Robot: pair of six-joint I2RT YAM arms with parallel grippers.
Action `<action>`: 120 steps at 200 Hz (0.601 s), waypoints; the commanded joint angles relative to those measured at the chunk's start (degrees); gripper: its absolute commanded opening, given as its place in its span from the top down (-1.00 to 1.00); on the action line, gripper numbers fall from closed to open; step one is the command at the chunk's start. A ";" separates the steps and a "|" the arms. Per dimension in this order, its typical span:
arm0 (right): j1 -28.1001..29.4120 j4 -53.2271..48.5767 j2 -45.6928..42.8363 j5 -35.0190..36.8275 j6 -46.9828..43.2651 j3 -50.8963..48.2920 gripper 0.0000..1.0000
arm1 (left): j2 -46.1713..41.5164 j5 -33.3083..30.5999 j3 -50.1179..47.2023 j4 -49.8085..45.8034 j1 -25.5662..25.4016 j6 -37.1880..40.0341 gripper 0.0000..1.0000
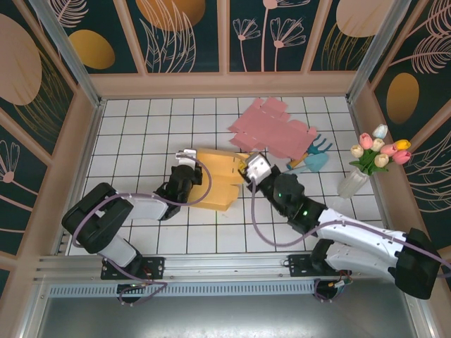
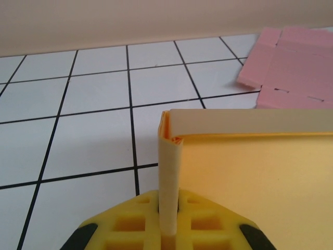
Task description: Fold the paper box
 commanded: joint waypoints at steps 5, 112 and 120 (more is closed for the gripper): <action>-5.17 -19.70 0.31 2.14 23.53 10.66 0.17 | -1.42 2.90 2.93 -3.82 0.29 0.42 1.00; -27.77 -18.04 -4.28 -15.45 39.18 -4.08 0.15 | -6.06 15.92 6.53 -10.35 1.97 9.65 1.00; -28.94 -17.07 -3.04 -18.32 38.18 -4.62 0.14 | -6.63 16.47 5.89 -9.39 2.11 10.06 1.00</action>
